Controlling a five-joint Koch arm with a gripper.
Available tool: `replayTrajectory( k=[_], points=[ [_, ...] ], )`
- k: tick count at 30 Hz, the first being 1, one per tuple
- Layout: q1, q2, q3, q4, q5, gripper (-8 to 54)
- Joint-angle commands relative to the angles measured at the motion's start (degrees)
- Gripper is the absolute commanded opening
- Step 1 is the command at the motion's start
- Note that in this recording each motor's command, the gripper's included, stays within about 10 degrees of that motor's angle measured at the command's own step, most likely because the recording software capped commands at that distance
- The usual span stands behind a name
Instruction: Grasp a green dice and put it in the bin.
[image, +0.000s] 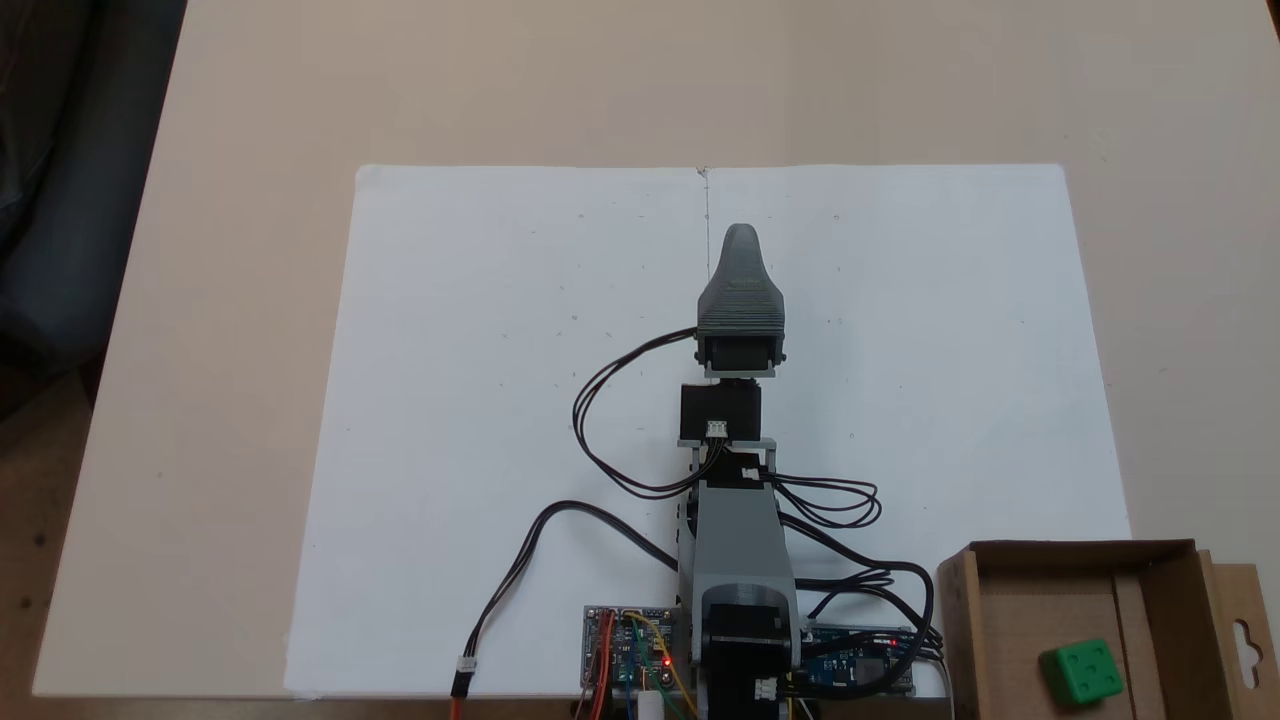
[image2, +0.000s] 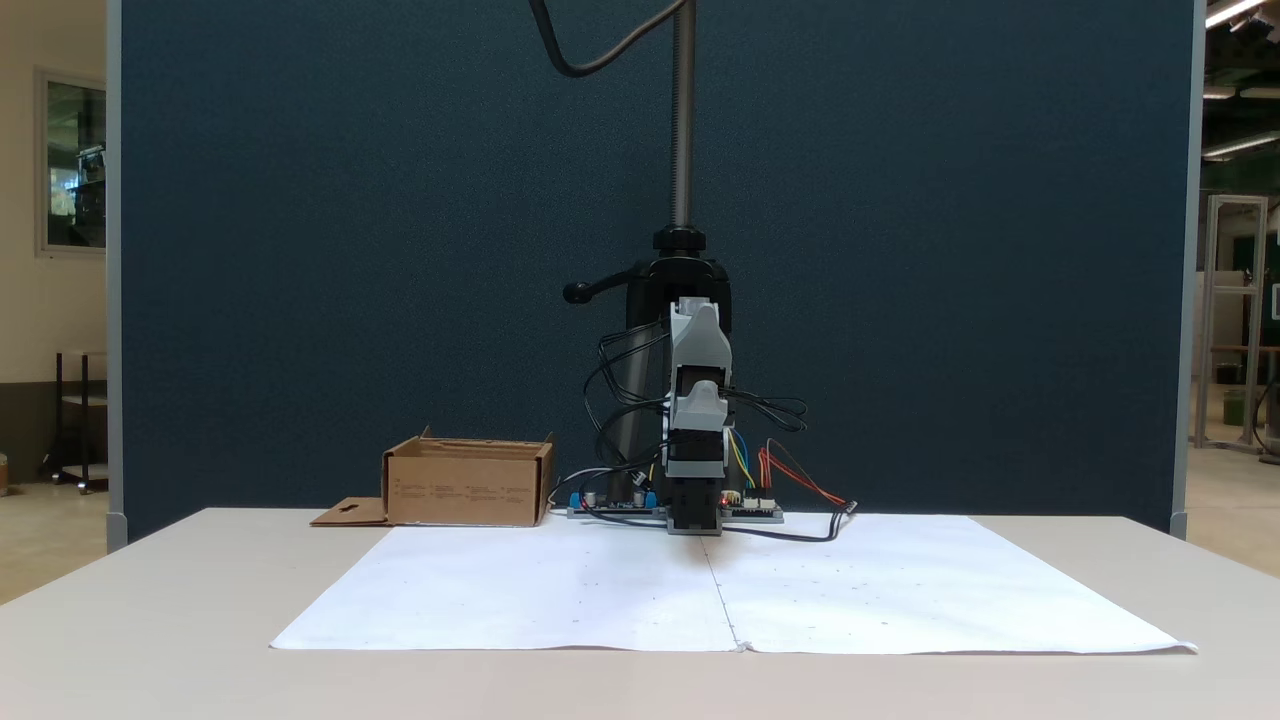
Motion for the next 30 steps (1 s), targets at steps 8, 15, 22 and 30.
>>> replayTrajectory(
  k=[8,15,22,30],
  points=[
    [0.44,6.59,3.96,-4.83,-2.37,45.3],
    [0.26,6.42,3.96,-4.83,-2.29,45.3],
    [0.00,6.42,3.96,-4.75,-2.29,45.3],
    [0.09,6.42,3.96,-4.75,-2.37,45.3]
  ],
)
